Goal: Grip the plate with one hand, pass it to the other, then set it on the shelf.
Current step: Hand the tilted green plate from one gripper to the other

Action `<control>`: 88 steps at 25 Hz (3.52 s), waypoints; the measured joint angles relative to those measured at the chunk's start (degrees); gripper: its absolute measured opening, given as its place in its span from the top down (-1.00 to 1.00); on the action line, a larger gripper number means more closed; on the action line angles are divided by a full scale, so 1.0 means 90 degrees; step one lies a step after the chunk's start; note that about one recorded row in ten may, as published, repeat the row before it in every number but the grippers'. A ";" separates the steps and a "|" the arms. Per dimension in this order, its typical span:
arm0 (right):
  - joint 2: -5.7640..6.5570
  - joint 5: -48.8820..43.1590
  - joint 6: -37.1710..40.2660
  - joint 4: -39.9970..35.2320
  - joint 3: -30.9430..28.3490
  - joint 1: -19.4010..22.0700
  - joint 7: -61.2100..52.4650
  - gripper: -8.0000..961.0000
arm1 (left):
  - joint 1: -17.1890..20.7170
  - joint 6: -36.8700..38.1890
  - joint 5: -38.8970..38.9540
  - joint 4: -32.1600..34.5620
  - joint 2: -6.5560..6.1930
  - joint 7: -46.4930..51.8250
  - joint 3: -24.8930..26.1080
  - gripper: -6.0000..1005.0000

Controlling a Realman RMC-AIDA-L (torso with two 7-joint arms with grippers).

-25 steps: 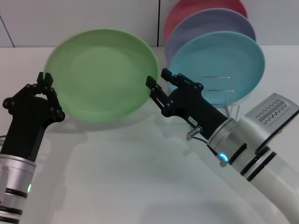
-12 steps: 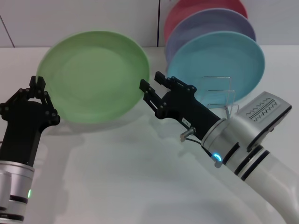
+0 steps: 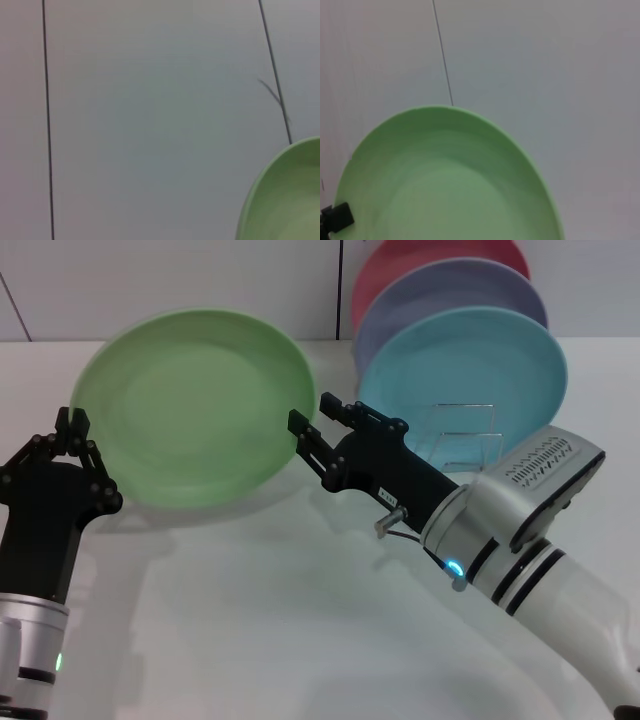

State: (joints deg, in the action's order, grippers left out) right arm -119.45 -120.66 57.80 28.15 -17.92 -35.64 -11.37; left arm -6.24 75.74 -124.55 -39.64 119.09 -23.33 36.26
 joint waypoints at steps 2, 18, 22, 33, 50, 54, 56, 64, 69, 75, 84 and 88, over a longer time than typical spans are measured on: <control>0.0002 -0.0001 -0.0025 0.0005 -0.0007 -0.0027 0.0017 0.09 | 0.0002 0.0001 0.0009 0.0000 0.0000 -0.0001 -0.0005 0.92; -0.0016 -0.0002 -0.0192 0.0007 -0.0101 -0.0141 0.0061 0.11 | 0.0021 0.0002 0.0175 -0.0045 0.0000 -0.0167 -0.0017 0.92; -0.0018 -0.0002 -0.0192 0.0008 -0.0101 -0.0151 0.0062 0.11 | 0.0021 0.0015 0.0177 -0.0047 0.0000 -0.0168 -0.0066 0.92; -0.0018 -0.0002 -0.0192 0.0016 -0.0098 -0.0163 0.0063 0.38 | 0.0027 0.0092 0.0177 0.0000 0.0000 -0.0172 -0.0182 0.92; -0.0018 0.0028 -0.0191 0.0027 -0.0098 -0.0132 0.0063 0.53 | 0.0035 0.0077 0.0247 0.0011 0.0000 -0.0137 -0.0183 0.92; -0.0018 0.0029 -0.0191 0.0027 -0.0098 -0.0131 0.0063 0.58 | 0.0036 0.0078 0.0247 0.0011 0.0000 -0.0126 -0.0182 0.92; -0.0018 0.0029 -0.0191 0.0027 -0.0098 -0.0131 0.0063 0.59 | 0.0040 0.0081 0.0247 0.0015 0.0000 -0.0118 -0.0202 0.92; -0.0019 0.0022 -0.0195 0.0027 -0.0098 -0.0137 0.0063 0.60 | 0.0040 0.0086 0.0245 0.0021 0.0000 -0.0119 -0.0265 0.92; -0.0023 0.0017 -0.0200 0.0027 -0.0098 -0.0131 0.0063 0.70 | 0.0040 0.0090 0.0248 0.0040 0.0000 -0.0130 -0.0277 0.92; -0.0027 0.0029 -0.0203 0.0026 -0.0098 -0.0131 0.0063 0.74 | 0.0040 0.0091 0.0251 0.0040 0.0000 -0.0156 -0.0280 0.92; -0.0039 0.0055 -0.0214 0.0027 -0.0100 -0.0112 0.0125 0.76 | 0.0040 0.0090 0.0255 0.0040 0.0000 -0.0156 -0.0280 0.92; -0.0040 0.0061 -0.0221 0.0041 -0.0159 -0.0101 0.0130 0.83 | 0.0040 0.0091 0.0255 0.0040 0.0000 -0.0153 -0.0280 0.92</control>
State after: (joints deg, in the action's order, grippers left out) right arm -119.81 -120.11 55.81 28.52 -19.36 -36.55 -10.20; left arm -5.89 76.56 -122.25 -39.28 119.09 -24.70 33.75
